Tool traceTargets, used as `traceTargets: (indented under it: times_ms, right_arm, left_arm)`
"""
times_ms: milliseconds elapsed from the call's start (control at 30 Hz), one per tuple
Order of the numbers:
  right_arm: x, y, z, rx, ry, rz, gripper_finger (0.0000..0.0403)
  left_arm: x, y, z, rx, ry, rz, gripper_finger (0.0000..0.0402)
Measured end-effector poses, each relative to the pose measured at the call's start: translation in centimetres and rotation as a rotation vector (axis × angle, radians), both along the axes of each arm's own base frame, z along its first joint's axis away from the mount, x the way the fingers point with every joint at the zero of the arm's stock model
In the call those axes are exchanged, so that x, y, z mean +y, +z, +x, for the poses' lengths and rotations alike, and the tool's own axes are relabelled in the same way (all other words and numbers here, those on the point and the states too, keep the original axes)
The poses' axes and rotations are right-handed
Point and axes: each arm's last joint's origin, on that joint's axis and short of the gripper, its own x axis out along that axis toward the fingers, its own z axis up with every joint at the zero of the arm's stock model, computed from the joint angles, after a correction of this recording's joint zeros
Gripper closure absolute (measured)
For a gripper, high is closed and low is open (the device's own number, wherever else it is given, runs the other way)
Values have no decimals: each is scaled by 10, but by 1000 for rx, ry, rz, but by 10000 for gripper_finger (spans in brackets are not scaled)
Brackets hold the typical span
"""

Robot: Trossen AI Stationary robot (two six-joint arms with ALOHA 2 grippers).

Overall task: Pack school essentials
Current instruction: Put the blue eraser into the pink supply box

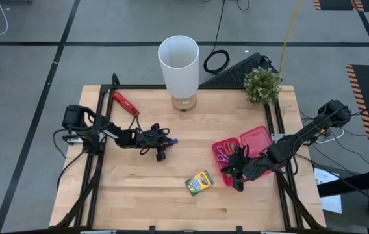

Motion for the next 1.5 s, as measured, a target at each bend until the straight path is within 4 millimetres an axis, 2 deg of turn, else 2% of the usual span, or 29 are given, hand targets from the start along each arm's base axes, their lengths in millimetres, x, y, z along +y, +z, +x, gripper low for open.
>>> traceTargets:
  times_ms: [367,767,900,1200,1333,1500]
  right_arm:
    - [1,2,2,-33,31,-22,401]
    - [0,3,3,-59,-6,-55,401]
    - [0,3,7,-102,-18,-147,401]
    - [15,-7,33,-252,147,-377,398]
    - [21,-19,47,-303,210,-486,370]
    - [25,-23,69,-329,241,-586,301]
  left_arm:
    - [0,1,1,-17,1,-1,296]
    - [-9,12,2,-64,-36,1,296]
    - [-11,20,3,-98,-48,0,295]
    - [-23,48,3,-218,-146,-57,295]
    - [-31,60,2,-270,-215,-101,295]
    - [-43,76,6,-324,-328,-152,295]
